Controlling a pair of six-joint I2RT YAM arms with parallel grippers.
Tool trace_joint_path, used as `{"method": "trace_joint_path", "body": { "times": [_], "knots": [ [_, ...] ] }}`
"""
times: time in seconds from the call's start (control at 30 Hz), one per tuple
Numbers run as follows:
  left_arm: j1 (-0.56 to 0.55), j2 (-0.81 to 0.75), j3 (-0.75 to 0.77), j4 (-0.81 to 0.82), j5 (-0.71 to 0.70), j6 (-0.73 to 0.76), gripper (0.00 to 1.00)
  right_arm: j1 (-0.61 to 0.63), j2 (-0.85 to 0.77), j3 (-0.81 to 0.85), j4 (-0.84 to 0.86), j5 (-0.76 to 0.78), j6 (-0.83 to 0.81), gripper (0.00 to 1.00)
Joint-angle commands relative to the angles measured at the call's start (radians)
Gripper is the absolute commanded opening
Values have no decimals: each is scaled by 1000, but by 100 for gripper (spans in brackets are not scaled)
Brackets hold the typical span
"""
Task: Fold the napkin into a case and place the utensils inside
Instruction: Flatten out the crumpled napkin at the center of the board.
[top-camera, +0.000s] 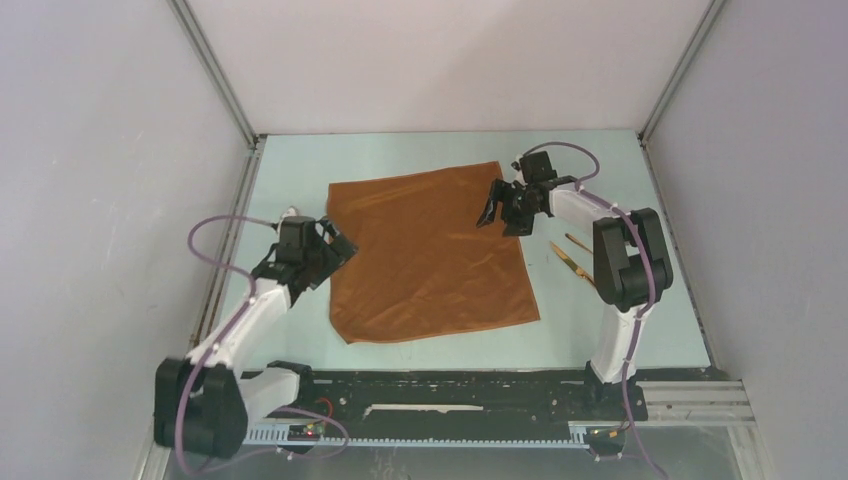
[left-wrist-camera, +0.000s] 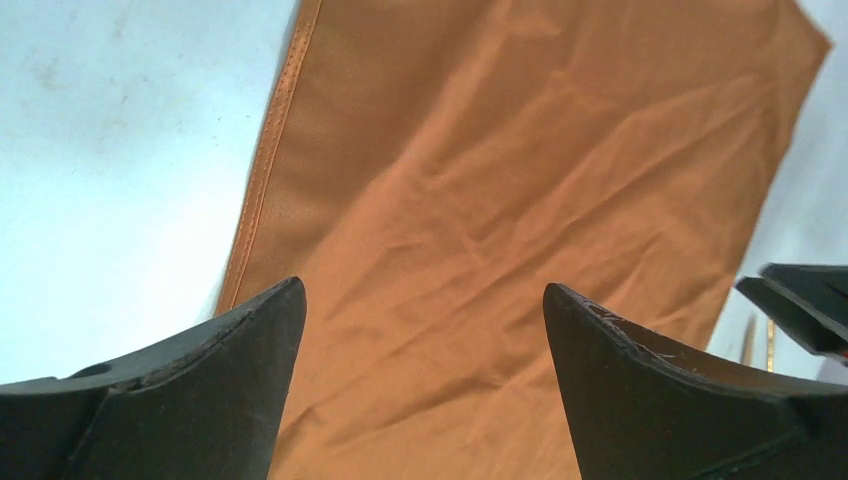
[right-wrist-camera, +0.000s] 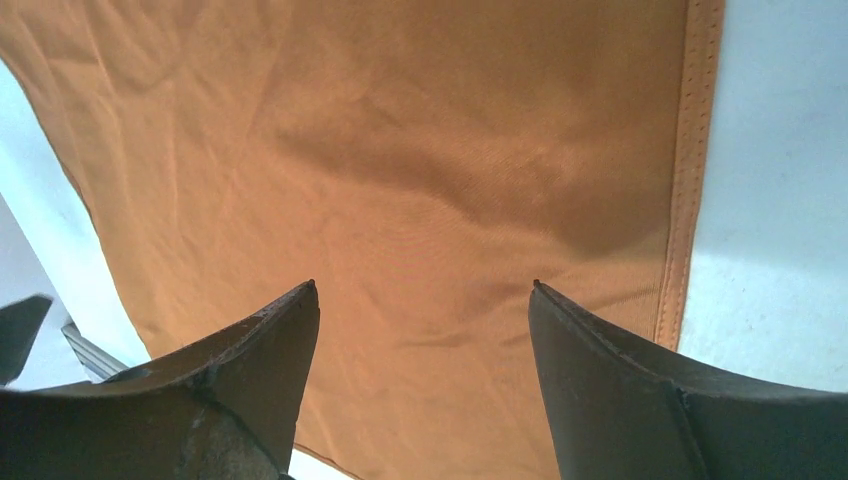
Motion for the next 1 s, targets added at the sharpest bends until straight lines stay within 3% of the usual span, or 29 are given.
{"method": "trace_joint_path", "body": {
  "times": [0.0, 0.13, 0.37, 0.53, 0.63, 0.8, 0.97],
  "knots": [
    [1, -142, -55, -117, -32, -17, 96, -29, 40, 3, 59, 19, 37, 84],
    [0, -227, -173, -148, -13, -105, 100, -56, 50, 0, 45, 70, 44, 83],
    [-1, -145, -219, -135, 19, -79, 100, -36, 3, -12, 49, 86, 24, 82],
    [-11, -61, -223, -71, 182, -73, 100, -14, -15, -22, 55, 83, 34, 80],
    [-57, -147, -176, -136, 262, -121, 98, 0, -23, -23, 50, 83, 34, 79],
    [-178, -394, -37, -259, 196, -245, 100, 37, -52, -23, 36, 93, 28, 79],
    [-183, -415, 165, -607, -39, -270, 100, 76, -85, -33, 10, 118, 20, 79]
  ]
}}
